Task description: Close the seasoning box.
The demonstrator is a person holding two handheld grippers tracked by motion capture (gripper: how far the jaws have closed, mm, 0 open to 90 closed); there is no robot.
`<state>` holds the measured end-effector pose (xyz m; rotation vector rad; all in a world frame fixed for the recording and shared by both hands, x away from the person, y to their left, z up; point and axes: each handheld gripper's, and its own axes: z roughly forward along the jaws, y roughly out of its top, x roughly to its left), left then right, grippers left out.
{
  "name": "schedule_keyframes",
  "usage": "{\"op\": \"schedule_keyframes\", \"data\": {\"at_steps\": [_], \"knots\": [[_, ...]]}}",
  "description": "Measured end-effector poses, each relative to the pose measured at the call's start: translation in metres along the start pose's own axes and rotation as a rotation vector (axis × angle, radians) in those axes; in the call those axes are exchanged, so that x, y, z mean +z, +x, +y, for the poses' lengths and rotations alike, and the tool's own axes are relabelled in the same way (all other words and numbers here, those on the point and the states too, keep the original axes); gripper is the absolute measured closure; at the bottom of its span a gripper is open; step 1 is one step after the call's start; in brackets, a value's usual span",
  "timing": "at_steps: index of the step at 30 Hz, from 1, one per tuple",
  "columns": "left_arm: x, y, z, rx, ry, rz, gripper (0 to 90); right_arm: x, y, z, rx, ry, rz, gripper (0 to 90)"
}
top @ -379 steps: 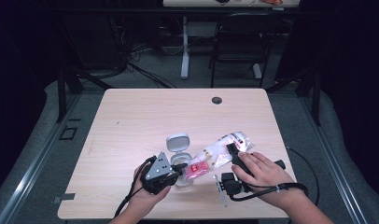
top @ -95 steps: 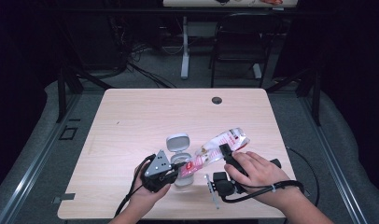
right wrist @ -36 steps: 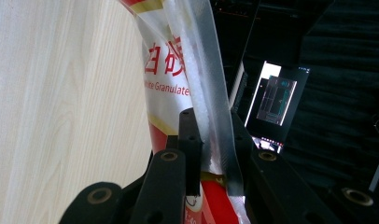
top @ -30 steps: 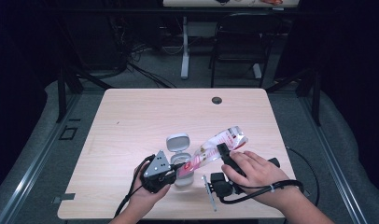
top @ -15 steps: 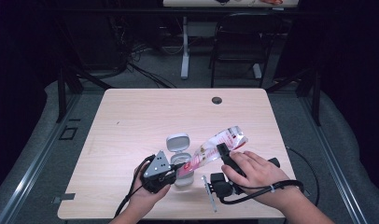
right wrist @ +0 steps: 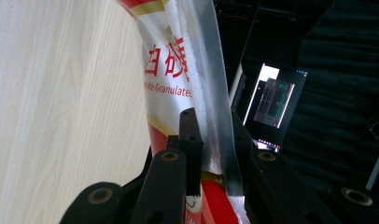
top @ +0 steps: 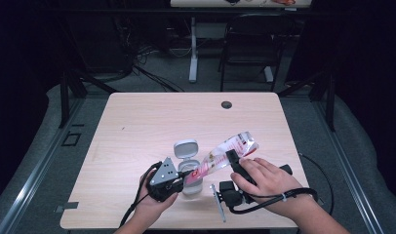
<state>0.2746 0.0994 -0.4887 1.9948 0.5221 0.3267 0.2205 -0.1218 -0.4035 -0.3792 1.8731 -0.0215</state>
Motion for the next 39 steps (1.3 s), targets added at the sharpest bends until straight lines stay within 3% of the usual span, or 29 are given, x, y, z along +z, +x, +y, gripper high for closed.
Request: {"op": "schedule_keyframes", "data": {"at_steps": [20,37,38,39], "knots": [[0.0007,-0.0003,-0.0003,0.001,0.001,0.002,87.7,-0.0012,-0.0030,0.0022,-0.063,0.010,0.019,81.9],[0.0009,0.0000,-0.0010,-0.003,0.002,-0.002,87.7,-0.0008,-0.0043,0.0033,-0.080,0.001,0.021,82.1],[0.0007,-0.0006,-0.0008,-0.002,0.005,0.011,87.8,-0.0014,-0.0052,0.0037,-0.088,0.006,0.022,82.1],[0.0007,0.0003,-0.0009,0.000,0.000,-0.005,87.8,-0.0014,-0.0052,0.0037,-0.088,0.006,0.022,82.1]]}}
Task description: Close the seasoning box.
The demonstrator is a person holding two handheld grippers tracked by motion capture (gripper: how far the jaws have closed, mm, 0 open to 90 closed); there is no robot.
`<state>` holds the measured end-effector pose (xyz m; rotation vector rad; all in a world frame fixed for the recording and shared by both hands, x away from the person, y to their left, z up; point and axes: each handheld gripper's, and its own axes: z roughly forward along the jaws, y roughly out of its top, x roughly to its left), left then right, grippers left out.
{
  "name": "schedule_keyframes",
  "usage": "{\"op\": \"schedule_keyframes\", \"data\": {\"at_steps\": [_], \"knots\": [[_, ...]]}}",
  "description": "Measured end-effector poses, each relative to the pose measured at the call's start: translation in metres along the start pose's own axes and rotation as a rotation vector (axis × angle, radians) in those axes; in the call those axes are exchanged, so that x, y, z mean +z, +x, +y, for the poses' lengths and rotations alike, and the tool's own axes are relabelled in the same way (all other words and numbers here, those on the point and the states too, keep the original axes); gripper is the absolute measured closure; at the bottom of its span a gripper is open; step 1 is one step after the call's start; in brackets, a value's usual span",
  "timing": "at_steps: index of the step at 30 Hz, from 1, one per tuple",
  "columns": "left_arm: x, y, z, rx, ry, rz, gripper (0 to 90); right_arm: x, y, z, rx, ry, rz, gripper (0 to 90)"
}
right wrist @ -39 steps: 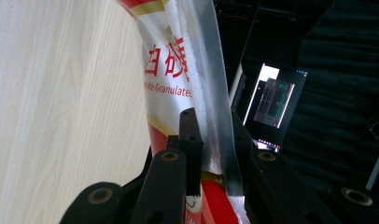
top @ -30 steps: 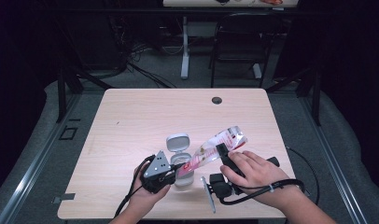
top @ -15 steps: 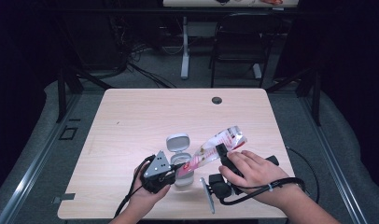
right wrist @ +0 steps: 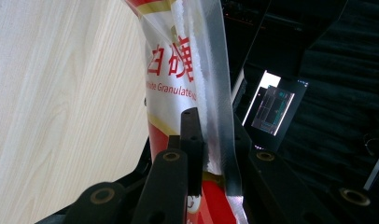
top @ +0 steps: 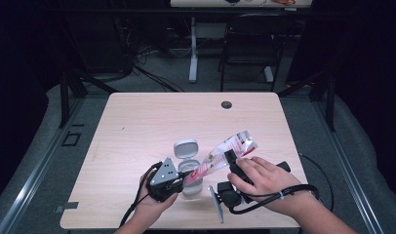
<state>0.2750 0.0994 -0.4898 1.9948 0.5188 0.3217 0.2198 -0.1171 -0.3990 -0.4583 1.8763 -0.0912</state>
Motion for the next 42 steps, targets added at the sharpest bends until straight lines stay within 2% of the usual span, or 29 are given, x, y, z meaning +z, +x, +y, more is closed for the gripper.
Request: {"op": "schedule_keyframes", "data": {"at_steps": [18,33,42], "knots": [[-0.0021,-0.0010,0.0009,-0.005,-0.003,-0.006,87.9,-0.0020,-0.0037,0.0011,-0.013,0.002,-0.004,82.1],[-0.0048,-0.0031,-0.0003,0.006,0.009,-0.001,88.1,-0.0013,-0.0049,0.0027,-0.012,-0.006,-0.006,82.0],[-0.0064,-0.0018,-0.0026,-0.006,0.010,0.005,88.2,0.0009,-0.0068,0.0070,-0.016,-0.017,-0.009,82.1]]}}
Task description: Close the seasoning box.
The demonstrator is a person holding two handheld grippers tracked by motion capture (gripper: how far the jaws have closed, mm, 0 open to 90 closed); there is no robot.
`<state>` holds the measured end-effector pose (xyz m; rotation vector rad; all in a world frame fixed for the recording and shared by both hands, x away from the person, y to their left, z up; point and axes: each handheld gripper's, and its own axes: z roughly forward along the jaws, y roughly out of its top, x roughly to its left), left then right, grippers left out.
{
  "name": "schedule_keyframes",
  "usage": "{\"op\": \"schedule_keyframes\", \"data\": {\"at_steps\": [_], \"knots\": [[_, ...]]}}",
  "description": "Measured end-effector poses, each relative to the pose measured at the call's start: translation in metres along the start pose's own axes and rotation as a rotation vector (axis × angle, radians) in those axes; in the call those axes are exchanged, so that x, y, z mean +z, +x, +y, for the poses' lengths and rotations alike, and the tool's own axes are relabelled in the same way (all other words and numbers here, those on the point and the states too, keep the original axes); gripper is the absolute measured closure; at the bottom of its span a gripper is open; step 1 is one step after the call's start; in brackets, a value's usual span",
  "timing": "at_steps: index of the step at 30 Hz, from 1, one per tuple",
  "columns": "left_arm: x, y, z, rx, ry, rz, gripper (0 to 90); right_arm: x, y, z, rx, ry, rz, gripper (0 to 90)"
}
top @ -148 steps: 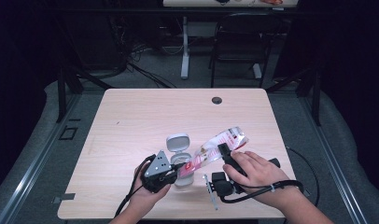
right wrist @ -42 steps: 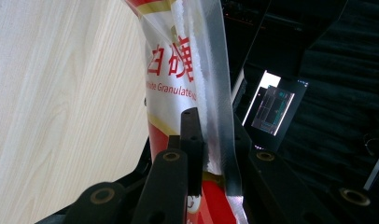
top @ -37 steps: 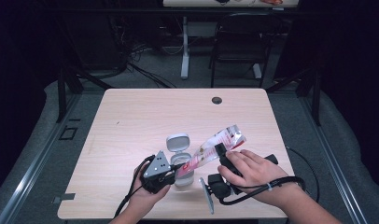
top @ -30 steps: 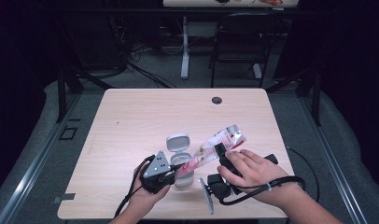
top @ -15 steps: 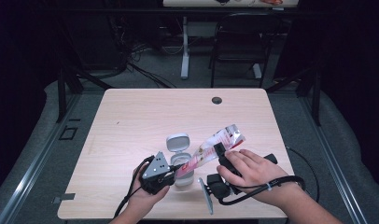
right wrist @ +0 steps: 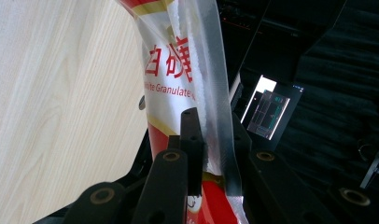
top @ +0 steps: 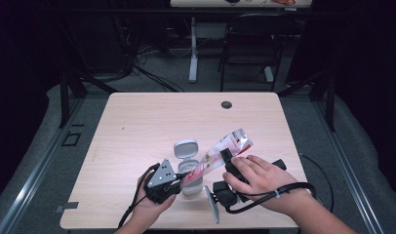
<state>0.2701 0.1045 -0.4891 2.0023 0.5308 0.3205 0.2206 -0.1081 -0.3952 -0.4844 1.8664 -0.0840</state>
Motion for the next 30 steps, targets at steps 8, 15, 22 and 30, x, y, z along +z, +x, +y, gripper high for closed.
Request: {"op": "schedule_keyframes", "data": {"at_steps": [8,15,22,30], "knots": [[0.0007,0.0003,-0.0007,0.000,0.004,0.000,88.2,0.0007,0.0005,0.0010,-0.001,0.002,-0.005,82.0],[0.0012,0.0006,-0.0015,0.001,0.004,0.000,88.1,0.0007,0.0008,0.0013,0.001,-0.005,-0.002,82.0],[0.0010,0.0011,-0.0020,-0.002,0.006,0.001,88.1,0.0002,-0.0007,0.0036,-0.016,-0.005,-0.011,81.8],[-0.0005,0.0007,-0.0016,-0.004,0.002,0.003,88.2,-0.0008,-0.0027,0.0047,-0.015,-0.007,-0.014,81.9]]}}
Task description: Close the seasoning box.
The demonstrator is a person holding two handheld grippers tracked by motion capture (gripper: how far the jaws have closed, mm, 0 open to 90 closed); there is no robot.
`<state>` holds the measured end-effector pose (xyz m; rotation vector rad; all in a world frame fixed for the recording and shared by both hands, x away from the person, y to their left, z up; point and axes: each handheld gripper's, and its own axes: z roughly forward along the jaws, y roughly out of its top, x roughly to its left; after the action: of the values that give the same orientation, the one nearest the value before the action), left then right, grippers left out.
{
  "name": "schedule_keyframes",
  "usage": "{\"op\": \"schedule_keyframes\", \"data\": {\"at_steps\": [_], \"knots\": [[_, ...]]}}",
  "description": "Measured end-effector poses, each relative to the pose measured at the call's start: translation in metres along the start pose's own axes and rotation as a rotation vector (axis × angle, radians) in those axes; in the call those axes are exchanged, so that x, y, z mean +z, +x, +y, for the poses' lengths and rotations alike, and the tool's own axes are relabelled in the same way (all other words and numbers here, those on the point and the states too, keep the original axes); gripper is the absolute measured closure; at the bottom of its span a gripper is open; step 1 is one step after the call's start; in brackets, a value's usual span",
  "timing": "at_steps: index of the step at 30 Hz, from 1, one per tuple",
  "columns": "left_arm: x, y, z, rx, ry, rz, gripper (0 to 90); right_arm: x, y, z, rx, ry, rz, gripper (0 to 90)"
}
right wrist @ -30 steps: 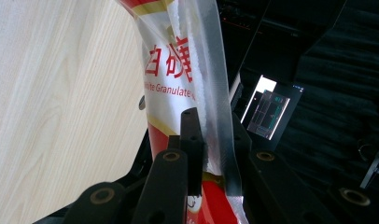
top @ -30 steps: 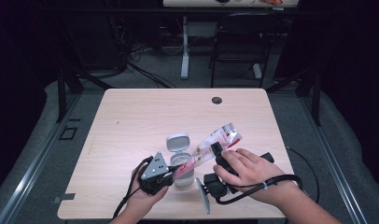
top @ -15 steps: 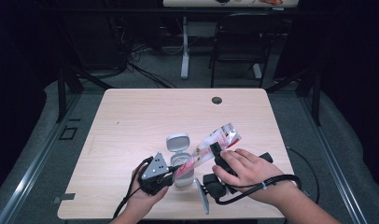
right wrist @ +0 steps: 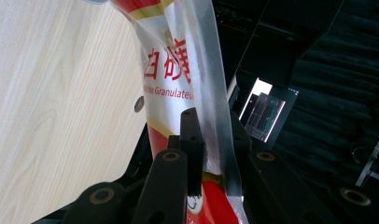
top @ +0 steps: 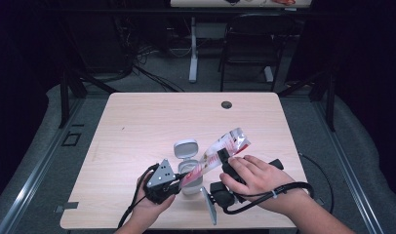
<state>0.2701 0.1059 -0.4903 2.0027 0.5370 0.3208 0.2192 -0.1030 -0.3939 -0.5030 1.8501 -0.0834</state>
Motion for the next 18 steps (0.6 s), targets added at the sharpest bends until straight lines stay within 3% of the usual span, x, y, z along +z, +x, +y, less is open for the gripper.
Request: {"op": "schedule_keyframes", "data": {"at_steps": [18], "knots": [[-0.0028,0.0005,0.0019,-0.001,-0.002,-0.005,88.2,-0.0018,-0.0040,0.0005,-0.008,0.004,-0.005,81.9]]}}
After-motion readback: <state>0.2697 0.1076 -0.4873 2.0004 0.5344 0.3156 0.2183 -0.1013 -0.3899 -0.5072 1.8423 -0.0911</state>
